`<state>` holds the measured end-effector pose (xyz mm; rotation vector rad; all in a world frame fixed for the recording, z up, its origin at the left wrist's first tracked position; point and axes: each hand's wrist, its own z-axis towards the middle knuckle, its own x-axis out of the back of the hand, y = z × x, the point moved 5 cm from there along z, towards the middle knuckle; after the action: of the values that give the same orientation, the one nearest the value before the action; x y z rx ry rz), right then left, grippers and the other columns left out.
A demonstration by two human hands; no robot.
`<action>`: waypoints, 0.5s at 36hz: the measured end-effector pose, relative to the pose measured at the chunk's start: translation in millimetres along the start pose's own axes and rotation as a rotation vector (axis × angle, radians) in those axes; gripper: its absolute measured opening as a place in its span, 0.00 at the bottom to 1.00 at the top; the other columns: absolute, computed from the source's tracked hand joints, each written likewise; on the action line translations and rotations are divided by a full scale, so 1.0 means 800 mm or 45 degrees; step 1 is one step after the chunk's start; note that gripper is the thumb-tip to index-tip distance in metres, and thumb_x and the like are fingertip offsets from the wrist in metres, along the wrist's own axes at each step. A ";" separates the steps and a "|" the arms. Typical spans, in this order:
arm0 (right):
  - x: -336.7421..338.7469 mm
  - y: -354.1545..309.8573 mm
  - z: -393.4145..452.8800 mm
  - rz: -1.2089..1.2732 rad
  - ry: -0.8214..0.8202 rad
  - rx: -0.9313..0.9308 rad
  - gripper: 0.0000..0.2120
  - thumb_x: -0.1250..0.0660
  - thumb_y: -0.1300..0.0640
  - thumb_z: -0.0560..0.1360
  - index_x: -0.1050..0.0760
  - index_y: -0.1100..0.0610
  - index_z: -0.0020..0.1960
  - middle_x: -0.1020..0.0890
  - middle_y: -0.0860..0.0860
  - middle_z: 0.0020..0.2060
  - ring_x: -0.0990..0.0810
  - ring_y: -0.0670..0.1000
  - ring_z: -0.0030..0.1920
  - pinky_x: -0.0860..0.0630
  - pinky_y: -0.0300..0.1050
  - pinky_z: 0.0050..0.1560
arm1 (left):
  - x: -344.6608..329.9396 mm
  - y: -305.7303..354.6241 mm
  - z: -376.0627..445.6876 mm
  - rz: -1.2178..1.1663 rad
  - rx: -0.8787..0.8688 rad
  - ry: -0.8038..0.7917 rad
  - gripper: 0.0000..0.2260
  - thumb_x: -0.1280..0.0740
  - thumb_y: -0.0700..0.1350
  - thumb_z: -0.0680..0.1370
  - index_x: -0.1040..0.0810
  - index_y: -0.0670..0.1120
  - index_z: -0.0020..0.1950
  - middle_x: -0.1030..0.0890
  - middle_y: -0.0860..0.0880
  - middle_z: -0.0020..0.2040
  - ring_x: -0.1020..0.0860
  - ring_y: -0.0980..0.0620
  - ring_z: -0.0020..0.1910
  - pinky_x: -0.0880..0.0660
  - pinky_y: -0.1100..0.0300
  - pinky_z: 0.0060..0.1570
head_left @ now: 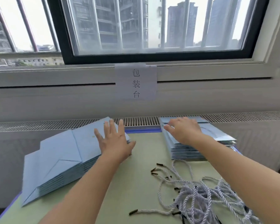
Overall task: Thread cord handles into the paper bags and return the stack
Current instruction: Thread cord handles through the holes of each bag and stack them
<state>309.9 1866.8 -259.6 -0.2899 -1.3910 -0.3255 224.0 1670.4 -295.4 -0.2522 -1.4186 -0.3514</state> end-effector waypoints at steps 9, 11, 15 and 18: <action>-0.018 -0.100 -0.024 0.253 -0.112 0.131 0.17 0.50 0.44 0.82 0.33 0.53 0.41 0.23 0.52 0.51 0.27 0.54 0.51 0.34 0.47 0.48 | -0.015 -0.057 -0.023 0.158 -0.006 -0.126 0.33 0.42 0.61 0.79 0.52 0.51 0.79 0.37 0.49 0.76 0.47 0.47 0.78 0.58 0.35 0.71; -0.021 -0.110 -0.027 0.352 -0.110 0.118 0.19 0.50 0.45 0.82 0.36 0.53 0.36 0.25 0.52 0.45 0.29 0.54 0.47 0.34 0.46 0.45 | -0.012 -0.060 -0.028 0.157 -0.038 -0.086 0.26 0.43 0.58 0.81 0.44 0.53 0.77 0.31 0.51 0.73 0.41 0.49 0.76 0.57 0.39 0.72; -0.031 -0.120 -0.025 0.608 -0.098 0.062 0.25 0.50 0.46 0.82 0.22 0.63 0.49 0.18 0.57 0.45 0.22 0.57 0.47 0.25 0.51 0.51 | -0.001 -0.065 -0.039 0.121 -0.096 -0.026 0.15 0.44 0.56 0.82 0.30 0.53 0.67 0.24 0.52 0.63 0.27 0.50 0.65 0.52 0.45 0.73; -0.038 -0.122 -0.026 0.923 -0.151 -0.050 0.26 0.50 0.44 0.82 0.21 0.61 0.50 0.17 0.54 0.40 0.22 0.52 0.38 0.24 0.48 0.48 | 0.005 -0.070 -0.045 0.097 -0.131 0.027 0.13 0.46 0.55 0.83 0.28 0.53 0.63 0.23 0.53 0.61 0.26 0.51 0.63 0.47 0.48 0.73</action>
<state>286.2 1770.1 -291.8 -0.8254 -1.3019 0.2686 235.9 1605.0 -298.3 -0.3845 -1.3683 -0.3642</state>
